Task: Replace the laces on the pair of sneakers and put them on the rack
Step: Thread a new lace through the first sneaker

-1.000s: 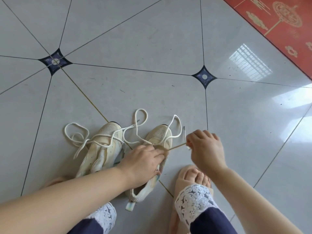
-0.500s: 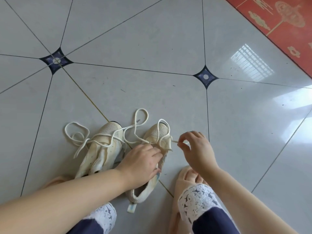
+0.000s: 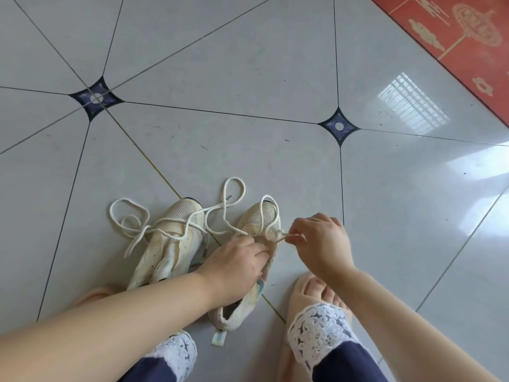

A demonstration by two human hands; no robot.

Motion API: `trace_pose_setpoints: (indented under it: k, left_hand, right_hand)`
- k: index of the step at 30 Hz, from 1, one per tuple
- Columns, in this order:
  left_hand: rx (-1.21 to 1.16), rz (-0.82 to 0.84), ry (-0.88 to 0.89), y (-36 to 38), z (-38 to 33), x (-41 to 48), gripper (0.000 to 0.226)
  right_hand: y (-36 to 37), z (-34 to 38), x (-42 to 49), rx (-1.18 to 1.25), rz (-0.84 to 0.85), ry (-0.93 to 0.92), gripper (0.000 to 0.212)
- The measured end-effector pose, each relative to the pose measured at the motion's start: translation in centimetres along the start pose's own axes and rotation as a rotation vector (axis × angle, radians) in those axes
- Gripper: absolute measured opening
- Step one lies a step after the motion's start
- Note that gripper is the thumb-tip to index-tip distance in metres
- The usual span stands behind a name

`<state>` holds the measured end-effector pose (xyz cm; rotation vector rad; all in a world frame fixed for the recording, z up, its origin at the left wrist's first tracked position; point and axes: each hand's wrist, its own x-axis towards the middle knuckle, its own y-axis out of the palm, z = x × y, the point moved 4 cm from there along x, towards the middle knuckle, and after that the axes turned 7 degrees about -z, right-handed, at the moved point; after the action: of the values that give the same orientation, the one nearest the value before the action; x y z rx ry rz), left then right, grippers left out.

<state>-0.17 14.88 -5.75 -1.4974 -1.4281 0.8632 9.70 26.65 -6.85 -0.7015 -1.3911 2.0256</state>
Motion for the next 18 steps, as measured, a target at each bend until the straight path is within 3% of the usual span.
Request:
trace_pose_setpoints:
  k: [7,9,11,12,15,16,18]
  left_hand:
    - [0.022,0.016,0.064,0.5,-0.2,-0.2,0.026]
    - [0.043,0.059,0.027,0.2,0.2,-0.3,0.028]
    - [-0.113,0.1,-0.044,-0.3,0.9,-0.6,0.034]
    - [-0.24,0.039,-0.099,-0.7,1.3,-0.7,0.037]
    - [-0.423,-0.274,-0.499,-2.8,3.8,0.1,0.037]
    - [-0.441,-0.293,-0.71,-2.9,5.3,0.3,0.034]
    - [-0.415,-0.077,-1.096,-2.1,7.7,0.9,0.033]
  right_hand:
    - [-6.5,-6.3,2.6,0.014,-0.251,0.393,0.01]
    - [-7.1,-6.0,3.2,0.031,-0.238,0.355,0.011]
    - [-6.4,-4.6,3.3,0.067,-0.16,0.259,0.011]
    - [-5.9,-3.9,3.4,0.099,-0.146,0.232,0.009]
    - [-5.4,-3.1,3.4,0.176,-0.16,0.236,0.006]
    - [-5.4,-3.0,3.4,0.184,-0.152,0.233,0.005]
    - [-5.4,-2.7,3.3,0.207,-0.124,0.218,0.006]
